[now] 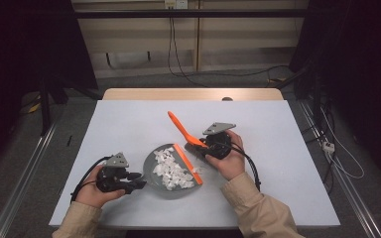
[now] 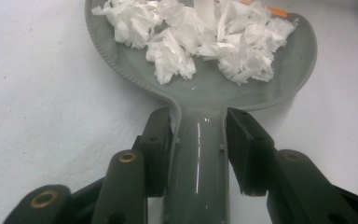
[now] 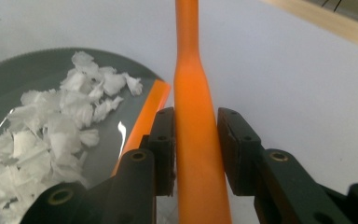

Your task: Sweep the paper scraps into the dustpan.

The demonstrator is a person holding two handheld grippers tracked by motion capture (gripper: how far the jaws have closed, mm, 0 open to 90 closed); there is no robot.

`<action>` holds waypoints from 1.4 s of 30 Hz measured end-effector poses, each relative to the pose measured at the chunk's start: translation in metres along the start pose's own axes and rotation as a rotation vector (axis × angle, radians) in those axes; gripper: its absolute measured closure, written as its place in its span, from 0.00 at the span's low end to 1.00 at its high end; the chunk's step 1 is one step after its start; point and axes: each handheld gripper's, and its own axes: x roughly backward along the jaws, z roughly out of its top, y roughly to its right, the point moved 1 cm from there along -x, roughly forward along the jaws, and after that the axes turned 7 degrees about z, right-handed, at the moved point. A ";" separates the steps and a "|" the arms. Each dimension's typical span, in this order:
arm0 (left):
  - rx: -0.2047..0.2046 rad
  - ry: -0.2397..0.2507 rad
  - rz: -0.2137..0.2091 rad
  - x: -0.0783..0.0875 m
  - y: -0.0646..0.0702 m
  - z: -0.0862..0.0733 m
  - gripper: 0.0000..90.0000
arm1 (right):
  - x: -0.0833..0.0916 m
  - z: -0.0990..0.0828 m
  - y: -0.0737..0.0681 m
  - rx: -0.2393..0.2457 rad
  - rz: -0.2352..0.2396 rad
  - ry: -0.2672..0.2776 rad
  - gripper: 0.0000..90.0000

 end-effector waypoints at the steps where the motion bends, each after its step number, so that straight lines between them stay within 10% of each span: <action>1: 0.004 0.003 0.001 0.000 0.000 0.000 0.68 | 0.000 0.000 0.001 -0.014 0.002 -0.011 0.77; 9: 0.004 -0.002 0.004 -0.005 0.004 0.001 0.61 | -0.003 -0.002 -0.005 0.004 -0.010 -0.088 0.80; 23: -0.010 -0.009 -0.013 -0.008 0.008 0.000 0.61 | -0.006 -0.012 -0.025 -0.048 -0.016 0.023 0.80; 34: 0.021 0.001 -0.007 -0.010 0.010 0.003 0.65 | -0.002 -0.005 -0.040 -0.075 0.095 0.112 0.80; 42: 0.004 -0.022 0.008 -0.014 0.015 0.003 0.69 | 0.010 0.002 -0.015 -0.121 0.048 0.195 0.80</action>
